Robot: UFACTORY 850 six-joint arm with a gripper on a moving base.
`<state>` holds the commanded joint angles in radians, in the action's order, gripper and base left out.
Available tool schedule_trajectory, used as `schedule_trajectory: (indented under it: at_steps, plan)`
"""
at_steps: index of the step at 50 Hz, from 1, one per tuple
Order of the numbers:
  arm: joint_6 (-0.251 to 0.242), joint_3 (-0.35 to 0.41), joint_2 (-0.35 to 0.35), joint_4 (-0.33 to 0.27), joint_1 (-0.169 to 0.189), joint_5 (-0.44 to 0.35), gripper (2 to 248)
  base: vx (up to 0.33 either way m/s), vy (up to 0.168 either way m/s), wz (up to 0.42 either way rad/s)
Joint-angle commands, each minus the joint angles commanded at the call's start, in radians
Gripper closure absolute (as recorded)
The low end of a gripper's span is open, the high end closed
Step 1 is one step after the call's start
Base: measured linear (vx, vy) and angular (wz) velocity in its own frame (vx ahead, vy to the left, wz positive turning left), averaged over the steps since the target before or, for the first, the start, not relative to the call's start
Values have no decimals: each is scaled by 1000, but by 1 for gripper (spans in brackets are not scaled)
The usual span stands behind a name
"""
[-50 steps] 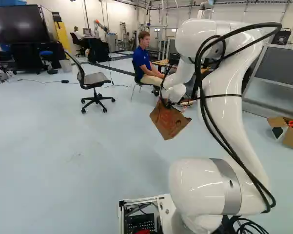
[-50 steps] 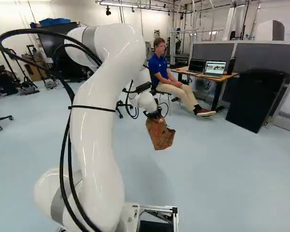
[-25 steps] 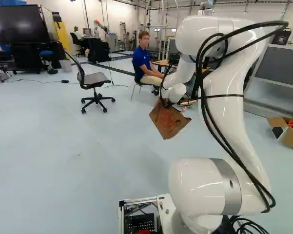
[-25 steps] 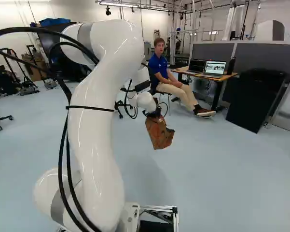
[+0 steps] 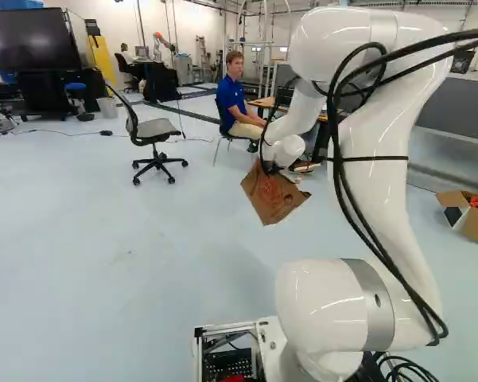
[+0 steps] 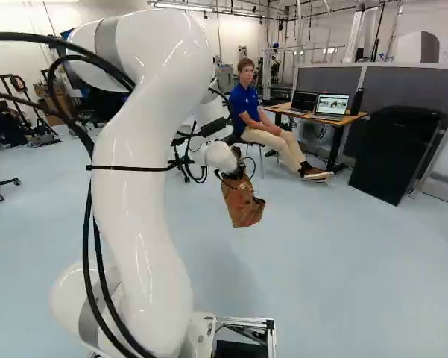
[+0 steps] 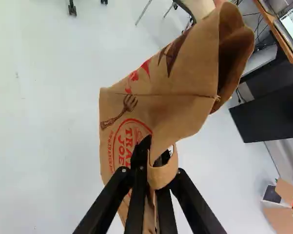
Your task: Pick up the grocery bag from the ground
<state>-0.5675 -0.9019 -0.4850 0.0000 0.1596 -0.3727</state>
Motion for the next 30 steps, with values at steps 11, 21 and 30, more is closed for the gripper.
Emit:
schedule_trajectory:
  at_steps: [11, 21, 30]
  plan:
    - [50, 72, 67, 0, -14, -44, 228, 0, 0, 0]
    - [105, 150, 141, 0, -29, -92, 228, 0, 0, 0]
    - [160, 229, 215, 0, -45, -141, 228, 0, 0, 0]
